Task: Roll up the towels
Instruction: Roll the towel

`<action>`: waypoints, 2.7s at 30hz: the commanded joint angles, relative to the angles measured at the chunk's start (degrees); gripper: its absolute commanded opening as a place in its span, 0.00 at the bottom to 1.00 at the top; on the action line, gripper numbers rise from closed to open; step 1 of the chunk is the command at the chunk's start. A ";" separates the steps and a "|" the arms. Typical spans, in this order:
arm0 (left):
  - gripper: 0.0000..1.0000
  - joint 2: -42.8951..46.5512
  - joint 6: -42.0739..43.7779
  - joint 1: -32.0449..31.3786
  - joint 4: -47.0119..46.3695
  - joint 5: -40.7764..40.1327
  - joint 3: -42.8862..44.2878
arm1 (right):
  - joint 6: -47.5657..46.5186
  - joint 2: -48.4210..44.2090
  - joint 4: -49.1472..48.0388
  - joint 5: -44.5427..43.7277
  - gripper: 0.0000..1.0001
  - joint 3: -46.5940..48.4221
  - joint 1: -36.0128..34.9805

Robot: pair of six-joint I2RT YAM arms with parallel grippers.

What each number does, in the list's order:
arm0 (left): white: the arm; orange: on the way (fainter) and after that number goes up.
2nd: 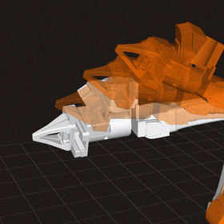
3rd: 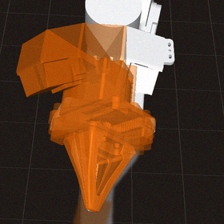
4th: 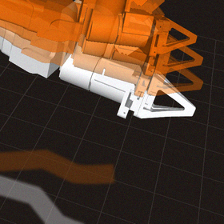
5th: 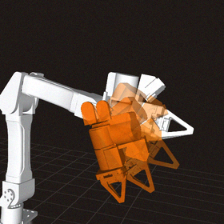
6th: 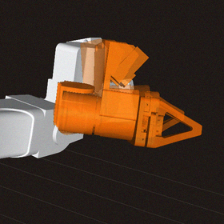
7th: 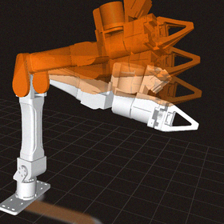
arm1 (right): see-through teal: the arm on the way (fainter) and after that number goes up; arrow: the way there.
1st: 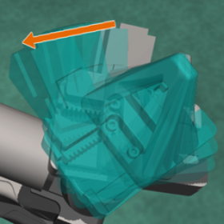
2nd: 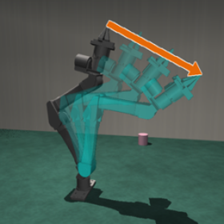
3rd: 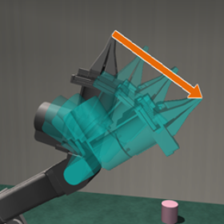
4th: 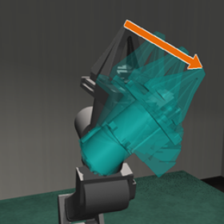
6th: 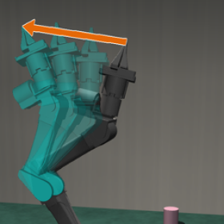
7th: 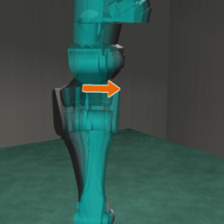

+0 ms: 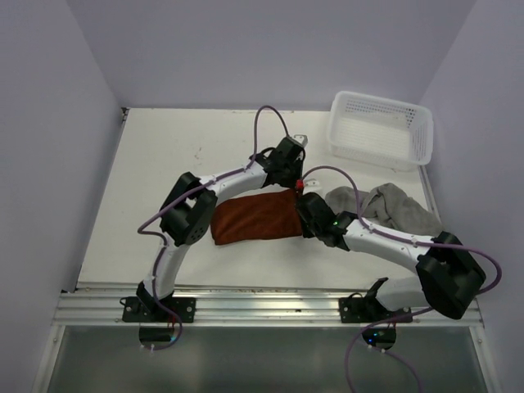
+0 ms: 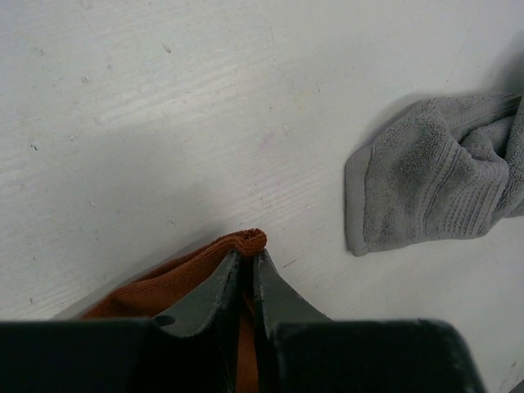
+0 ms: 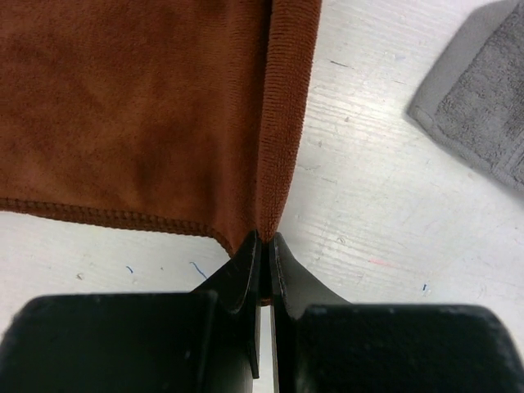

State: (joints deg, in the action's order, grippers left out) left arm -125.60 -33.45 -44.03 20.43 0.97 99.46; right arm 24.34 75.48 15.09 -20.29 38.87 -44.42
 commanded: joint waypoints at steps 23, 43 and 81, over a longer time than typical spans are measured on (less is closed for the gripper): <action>0.11 5.72 2.95 4.30 -9.70 0.43 -7.53 | 0.10 9.50 0.38 -2.82 0.00 5.43 -4.79; 0.06 7.12 4.80 5.53 -12.25 -2.46 -14.73 | 3.70 15.31 -6.30 3.42 0.00 4.46 -4.88; 0.00 9.41 4.36 6.59 -17.00 -2.12 -23.79 | 17.66 3.70 -19.04 29.16 0.41 -1.25 14.01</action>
State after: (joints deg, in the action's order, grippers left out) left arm -118.30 -30.37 -38.26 3.79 0.80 76.93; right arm 38.26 77.62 2.76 3.77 38.72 -30.59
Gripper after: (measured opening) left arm 0.057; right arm 0.409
